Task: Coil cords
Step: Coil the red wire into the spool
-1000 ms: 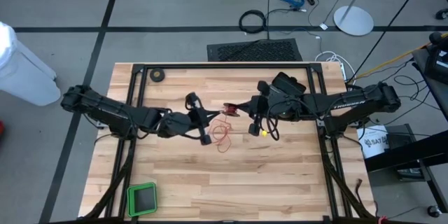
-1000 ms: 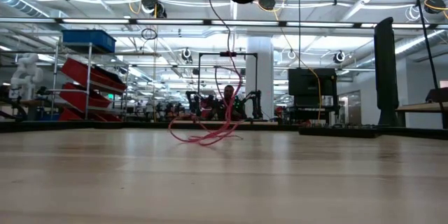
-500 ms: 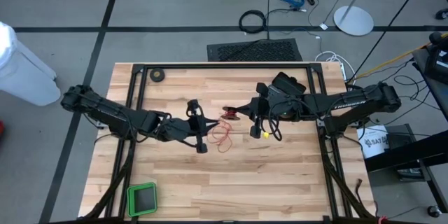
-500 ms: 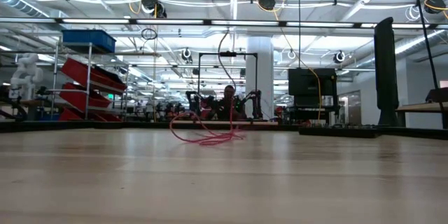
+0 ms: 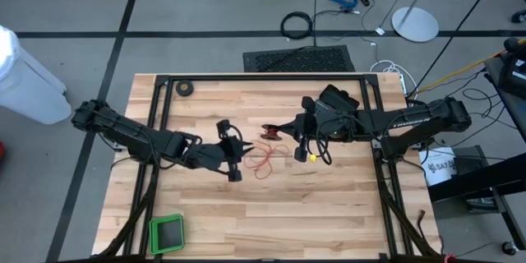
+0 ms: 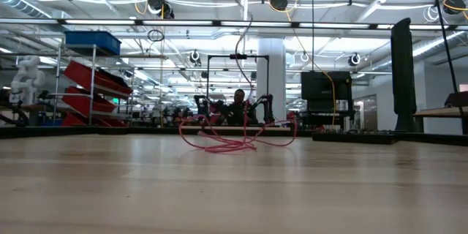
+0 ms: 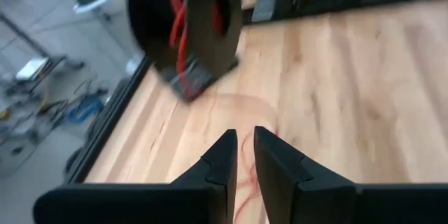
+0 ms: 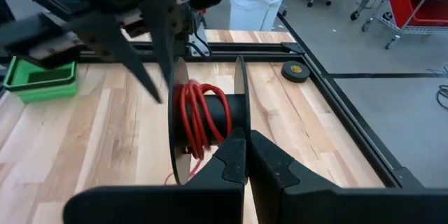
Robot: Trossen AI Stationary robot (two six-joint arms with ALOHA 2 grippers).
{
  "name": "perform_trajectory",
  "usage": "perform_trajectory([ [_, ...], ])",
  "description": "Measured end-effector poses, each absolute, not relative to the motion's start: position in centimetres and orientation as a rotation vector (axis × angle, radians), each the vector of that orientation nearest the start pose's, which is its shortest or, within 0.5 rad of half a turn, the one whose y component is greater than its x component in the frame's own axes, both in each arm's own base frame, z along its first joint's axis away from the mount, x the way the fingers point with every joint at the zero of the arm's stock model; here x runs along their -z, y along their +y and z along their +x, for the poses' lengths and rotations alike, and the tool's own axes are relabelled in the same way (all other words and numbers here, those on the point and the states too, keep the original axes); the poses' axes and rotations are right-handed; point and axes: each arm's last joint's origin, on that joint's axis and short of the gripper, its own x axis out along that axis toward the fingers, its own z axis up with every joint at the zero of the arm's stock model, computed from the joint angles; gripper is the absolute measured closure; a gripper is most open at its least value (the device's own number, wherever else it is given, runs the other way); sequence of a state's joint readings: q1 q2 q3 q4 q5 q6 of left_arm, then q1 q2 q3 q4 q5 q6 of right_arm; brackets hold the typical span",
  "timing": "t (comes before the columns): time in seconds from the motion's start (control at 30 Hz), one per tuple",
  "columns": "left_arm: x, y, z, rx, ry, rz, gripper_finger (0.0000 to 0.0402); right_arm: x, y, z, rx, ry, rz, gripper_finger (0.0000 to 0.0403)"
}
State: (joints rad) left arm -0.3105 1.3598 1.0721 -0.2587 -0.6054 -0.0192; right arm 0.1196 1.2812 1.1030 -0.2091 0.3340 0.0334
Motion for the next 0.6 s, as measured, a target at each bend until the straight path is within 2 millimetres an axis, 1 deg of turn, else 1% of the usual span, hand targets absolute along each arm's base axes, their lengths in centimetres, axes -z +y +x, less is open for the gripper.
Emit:
perform_trajectory([
  [0.13, -29.7, -7.2, 28.2, -0.391, 0.521, 0.142, 0.0345, -33.7, 2.3, 28.4, 0.227, 0.365, -0.041, 0.0403],
  [0.27, -29.6, -8.4, 27.7, -0.377, 0.514, 0.125, 0.0344, -33.7, 2.2, 28.4, 0.228, 0.367, -0.042, 0.0403],
  [0.37, -29.3, -8.9, 27.9, -0.448, 0.446, 0.13, 0.0344, -33.7, 2.3, 28.4, 0.227, 0.368, -0.041, 0.0403],
  [0.47, -27.3, -8.9, 27.9, -0.463, 0.382, 0.083, 0.0344, -33.7, 2.3, 28.4, 0.227, 0.364, -0.041, 0.0403],
  [0.6, -23.6, -8.8, 27.2, -0.398, 0.218, -0.038, 0.0344, -34.1, 2.2, 28.1, 0.227, 0.35, -0.039, 0.0403],
])
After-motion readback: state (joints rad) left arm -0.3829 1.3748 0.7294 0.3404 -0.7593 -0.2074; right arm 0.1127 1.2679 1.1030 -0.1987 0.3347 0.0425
